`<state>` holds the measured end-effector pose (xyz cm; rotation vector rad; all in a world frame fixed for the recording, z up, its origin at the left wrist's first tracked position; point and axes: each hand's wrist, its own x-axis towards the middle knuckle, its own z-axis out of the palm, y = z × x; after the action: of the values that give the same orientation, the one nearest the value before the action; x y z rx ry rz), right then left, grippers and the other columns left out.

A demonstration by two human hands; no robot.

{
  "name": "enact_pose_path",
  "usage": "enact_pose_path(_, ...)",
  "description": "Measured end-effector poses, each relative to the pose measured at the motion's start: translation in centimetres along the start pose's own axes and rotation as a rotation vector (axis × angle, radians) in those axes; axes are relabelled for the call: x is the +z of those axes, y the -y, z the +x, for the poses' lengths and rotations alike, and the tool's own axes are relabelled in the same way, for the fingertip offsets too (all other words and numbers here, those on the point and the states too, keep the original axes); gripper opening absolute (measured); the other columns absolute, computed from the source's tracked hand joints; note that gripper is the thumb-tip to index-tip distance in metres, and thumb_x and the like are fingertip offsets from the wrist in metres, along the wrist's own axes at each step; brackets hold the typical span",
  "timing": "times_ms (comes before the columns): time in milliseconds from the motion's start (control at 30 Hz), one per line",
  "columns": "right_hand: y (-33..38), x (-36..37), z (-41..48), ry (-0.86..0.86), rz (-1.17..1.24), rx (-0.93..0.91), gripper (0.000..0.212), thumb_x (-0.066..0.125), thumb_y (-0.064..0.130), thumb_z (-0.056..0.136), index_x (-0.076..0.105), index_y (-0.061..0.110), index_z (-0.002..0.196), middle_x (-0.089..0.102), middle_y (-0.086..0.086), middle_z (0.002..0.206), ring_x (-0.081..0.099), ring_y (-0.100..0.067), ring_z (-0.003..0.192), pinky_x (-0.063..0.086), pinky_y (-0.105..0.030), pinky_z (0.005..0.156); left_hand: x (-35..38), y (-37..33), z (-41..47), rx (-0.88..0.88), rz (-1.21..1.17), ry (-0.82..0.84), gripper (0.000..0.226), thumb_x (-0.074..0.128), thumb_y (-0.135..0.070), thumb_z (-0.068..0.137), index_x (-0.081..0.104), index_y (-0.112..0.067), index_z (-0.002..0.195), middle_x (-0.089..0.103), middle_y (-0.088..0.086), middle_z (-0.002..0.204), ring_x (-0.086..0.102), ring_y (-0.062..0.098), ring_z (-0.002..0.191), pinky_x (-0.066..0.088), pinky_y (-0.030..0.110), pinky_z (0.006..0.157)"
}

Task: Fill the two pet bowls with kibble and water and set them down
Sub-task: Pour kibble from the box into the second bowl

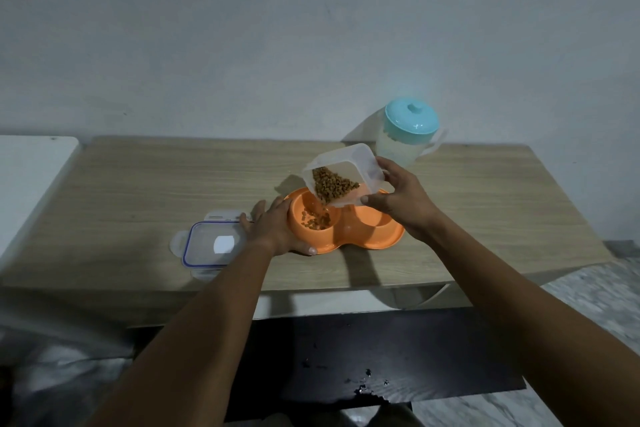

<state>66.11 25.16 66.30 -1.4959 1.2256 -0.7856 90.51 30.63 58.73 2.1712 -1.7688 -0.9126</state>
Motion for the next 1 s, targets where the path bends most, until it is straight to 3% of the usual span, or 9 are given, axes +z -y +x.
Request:
enact_pose_path(300,-0.06,-0.05,0.18,0.000,0.060,0.049,0.078,0.078,-0.008,0.079,0.050,0.017,0.147,0.061,-0.013,0.132,0.064,-0.029,0.118,0.058,-0.056,0.094,0.01,0.09,0.10,-0.003,-0.003,0.009,0.126,0.089,-0.061,0.043,0.023,-0.042,0.149,0.021,-0.011,0.161,-0.001,0.029,0.152,-0.004,0.070,0.113)
enact_pose_path(700,-0.25,0.19,-0.03,-0.008,0.076,0.027,0.076,0.078,-0.012,0.076,0.054,0.016,0.142,0.063,-0.013,0.130,0.062,-0.023,0.120,0.059,-0.044,0.095,-0.29,-0.26,-0.31,0.006,-0.037,0.002,0.121,0.091,-0.055,0.047,0.026,-0.041,0.148,0.026,-0.009,0.160,-0.002,0.030,0.152,-0.006,0.070,0.112)
enact_pose_path(833,-0.45,0.28,-0.03,-0.021,0.116,0.064,0.076,0.076,-0.013,0.077,0.053,0.016,0.144,0.062,-0.015,0.130,0.064,-0.026,0.116,0.060,-0.046,0.093,-0.26,-0.29,-0.33,0.001,-0.019,0.007,0.123,0.091,-0.056,0.047,0.025,-0.039,0.149,0.022,-0.008,0.161,-0.003,0.030,0.152,-0.006,0.070,0.113)
enact_pose_path(1000,-0.19,0.33,-0.06,-0.033,0.385,0.205,0.066,0.067,-0.016,0.085,0.052,0.014,0.141,0.065,-0.018,0.119,0.070,-0.034,0.106,0.062,-0.043,0.088,-0.37,-0.55,-0.58,0.005,-0.029,0.002,0.121,0.091,-0.053,0.048,0.026,-0.040,0.149,0.022,-0.010,0.161,-0.002,0.030,0.152,-0.006,0.070,0.113)
